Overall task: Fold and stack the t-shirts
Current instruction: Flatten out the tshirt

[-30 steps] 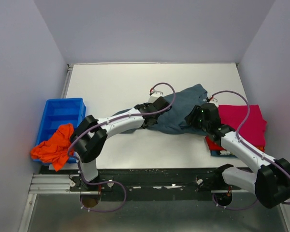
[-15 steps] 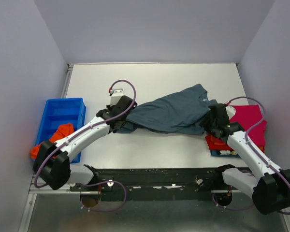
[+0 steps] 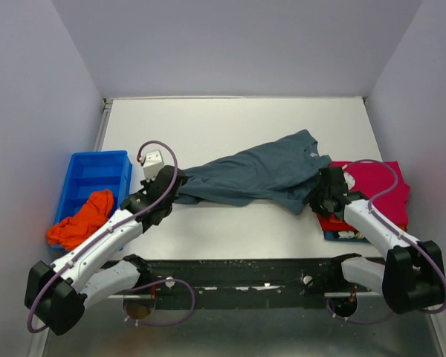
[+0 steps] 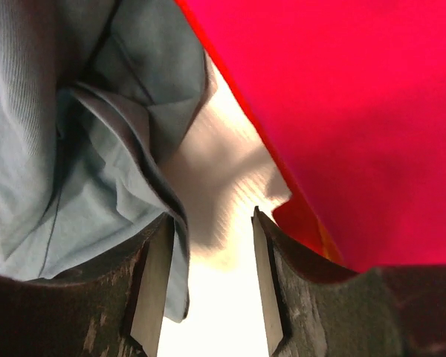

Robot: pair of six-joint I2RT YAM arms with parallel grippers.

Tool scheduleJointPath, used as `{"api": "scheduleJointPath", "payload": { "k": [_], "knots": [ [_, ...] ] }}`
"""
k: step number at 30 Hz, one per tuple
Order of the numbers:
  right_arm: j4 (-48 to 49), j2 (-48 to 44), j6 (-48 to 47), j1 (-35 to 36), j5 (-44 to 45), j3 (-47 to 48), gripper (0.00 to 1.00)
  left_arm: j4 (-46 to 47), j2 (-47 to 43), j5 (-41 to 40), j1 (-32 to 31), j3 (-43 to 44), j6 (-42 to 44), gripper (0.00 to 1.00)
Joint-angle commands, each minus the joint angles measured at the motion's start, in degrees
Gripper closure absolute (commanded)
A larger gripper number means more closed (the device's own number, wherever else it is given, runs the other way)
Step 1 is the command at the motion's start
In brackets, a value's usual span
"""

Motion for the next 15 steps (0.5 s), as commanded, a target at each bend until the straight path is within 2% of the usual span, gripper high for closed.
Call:
{"api": "scheduleJointPath", "payload": {
  "k": [1,9,15],
  "knots": [
    [6.06,3.75,0.74,-0.19,-5.73,1.56,0.46,0.18,-6.06,-3.37,0.62,-3.58,-3.51,1.0],
    [8.97,3.4,-2.42,-0.19,-4.16,3.23,0.42,-0.34,-7.22,-3.81,0.79,-5.08,-5.17,1.0],
    [10.46,7.17,-5.85,-0.19,-2.31,6.22,0.41,0.19,-8.27,-4.07,0.88,-6.05,-6.06,1.0]
  ]
}}
